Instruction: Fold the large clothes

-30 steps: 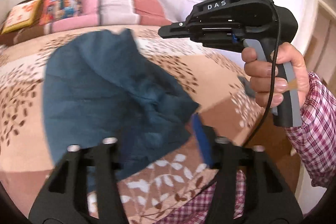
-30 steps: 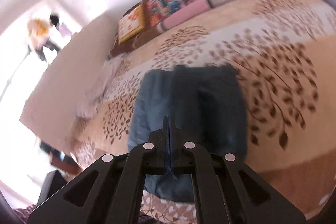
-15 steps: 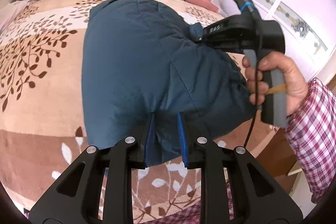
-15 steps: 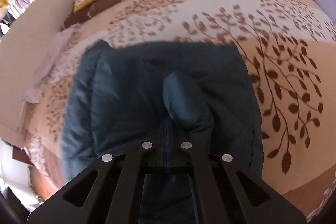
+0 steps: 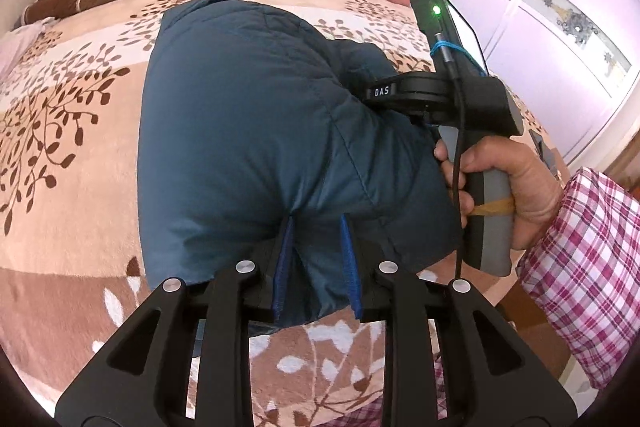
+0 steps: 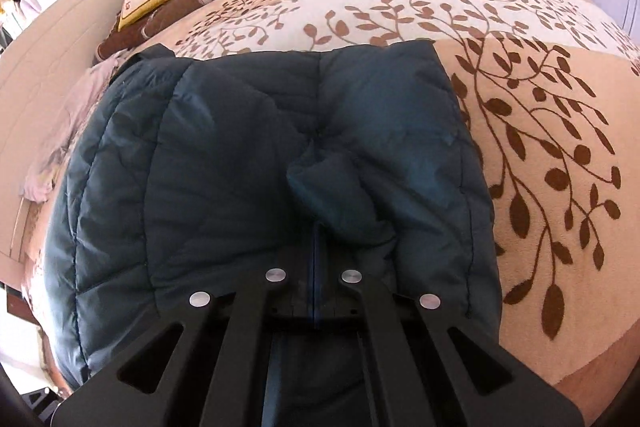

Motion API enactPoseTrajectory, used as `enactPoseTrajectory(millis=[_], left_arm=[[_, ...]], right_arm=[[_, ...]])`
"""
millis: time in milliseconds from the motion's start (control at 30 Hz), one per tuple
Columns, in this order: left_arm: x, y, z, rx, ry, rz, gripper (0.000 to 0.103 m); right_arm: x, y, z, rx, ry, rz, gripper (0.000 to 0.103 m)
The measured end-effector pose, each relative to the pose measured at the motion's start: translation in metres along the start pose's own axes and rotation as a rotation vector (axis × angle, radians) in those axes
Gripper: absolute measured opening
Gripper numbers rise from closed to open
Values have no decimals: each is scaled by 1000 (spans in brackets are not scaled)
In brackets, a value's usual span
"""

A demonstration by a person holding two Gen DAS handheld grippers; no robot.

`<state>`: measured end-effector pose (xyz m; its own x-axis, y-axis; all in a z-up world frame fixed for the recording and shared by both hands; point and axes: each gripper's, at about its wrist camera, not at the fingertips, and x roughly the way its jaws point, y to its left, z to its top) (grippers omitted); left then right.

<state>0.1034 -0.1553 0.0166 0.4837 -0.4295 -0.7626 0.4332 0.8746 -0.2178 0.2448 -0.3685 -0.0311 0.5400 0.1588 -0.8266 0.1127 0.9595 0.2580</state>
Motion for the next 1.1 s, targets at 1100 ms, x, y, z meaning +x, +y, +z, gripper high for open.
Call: enactPoseTrajectory(millis=[1100], left_arm=[[-43, 18, -7, -52, -65, 69, 56]], right_arm=[[-95, 21, -26, 16, -61, 86, 4]])
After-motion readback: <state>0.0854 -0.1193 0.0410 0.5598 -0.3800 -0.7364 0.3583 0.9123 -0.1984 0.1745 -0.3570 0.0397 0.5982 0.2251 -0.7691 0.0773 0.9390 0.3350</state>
